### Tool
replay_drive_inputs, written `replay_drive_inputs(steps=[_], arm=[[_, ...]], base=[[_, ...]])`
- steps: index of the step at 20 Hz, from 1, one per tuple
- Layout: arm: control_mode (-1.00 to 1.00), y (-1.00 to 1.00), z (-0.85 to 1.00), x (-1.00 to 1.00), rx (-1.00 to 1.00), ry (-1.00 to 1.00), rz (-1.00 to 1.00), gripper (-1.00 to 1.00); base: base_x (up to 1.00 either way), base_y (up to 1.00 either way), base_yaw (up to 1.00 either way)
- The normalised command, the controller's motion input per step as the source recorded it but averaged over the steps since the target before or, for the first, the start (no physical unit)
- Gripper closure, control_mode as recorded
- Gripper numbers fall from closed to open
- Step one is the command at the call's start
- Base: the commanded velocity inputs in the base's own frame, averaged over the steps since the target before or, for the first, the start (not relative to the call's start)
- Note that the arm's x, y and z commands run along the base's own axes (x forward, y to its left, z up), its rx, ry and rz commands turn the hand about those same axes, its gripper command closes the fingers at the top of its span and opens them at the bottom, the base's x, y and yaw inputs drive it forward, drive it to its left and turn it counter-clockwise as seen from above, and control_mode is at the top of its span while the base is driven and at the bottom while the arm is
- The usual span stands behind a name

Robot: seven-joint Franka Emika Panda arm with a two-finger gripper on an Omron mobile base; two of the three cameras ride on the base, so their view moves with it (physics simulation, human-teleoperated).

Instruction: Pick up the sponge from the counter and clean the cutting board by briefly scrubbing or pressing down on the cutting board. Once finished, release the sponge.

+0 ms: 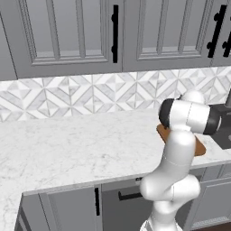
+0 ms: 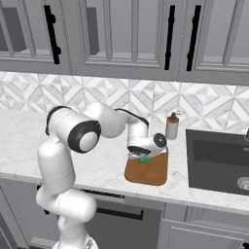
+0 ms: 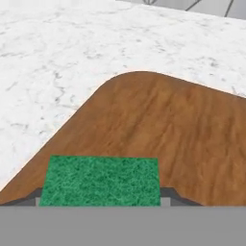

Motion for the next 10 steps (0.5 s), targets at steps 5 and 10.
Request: replay_drive_inputs(steps=[5, 10], arm=[[-1.0, 0.36, 0.0, 1.0, 0.0, -0.03, -0.02, 1.0], [-1.0, 0.1, 0.0, 0.6, 0.0, 0.0, -0.04, 1.0]], base=[[0.0, 0.0, 0.0], [0.0, 0.0, 0.0]])
